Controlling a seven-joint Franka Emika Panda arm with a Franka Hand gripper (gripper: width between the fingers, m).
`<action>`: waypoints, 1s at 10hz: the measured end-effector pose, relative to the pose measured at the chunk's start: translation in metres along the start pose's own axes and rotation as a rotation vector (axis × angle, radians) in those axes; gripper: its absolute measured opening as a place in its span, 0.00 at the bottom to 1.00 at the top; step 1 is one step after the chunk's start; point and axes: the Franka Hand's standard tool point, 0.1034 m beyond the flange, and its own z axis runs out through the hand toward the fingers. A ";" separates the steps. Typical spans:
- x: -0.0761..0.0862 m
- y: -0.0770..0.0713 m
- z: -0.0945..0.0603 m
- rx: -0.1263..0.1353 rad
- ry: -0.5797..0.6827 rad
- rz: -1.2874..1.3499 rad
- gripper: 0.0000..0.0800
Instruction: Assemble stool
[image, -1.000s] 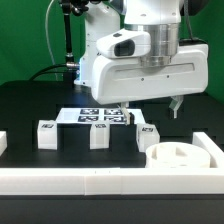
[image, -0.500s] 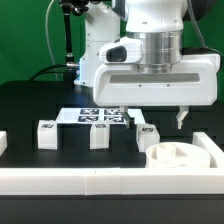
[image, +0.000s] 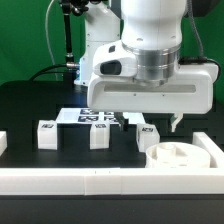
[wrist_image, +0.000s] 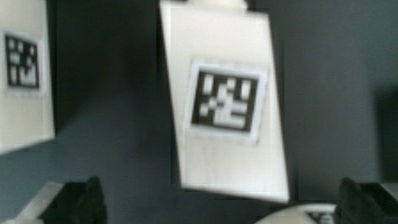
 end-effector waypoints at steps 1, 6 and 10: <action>-0.004 0.002 0.002 0.000 -0.089 -0.001 0.81; -0.014 -0.006 0.008 0.003 -0.396 -0.020 0.81; -0.011 -0.004 0.023 0.000 -0.564 -0.047 0.81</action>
Offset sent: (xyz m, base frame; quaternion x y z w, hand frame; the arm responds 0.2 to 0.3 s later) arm 0.0000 0.0198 0.0019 0.0245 -0.1795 0.0033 0.9835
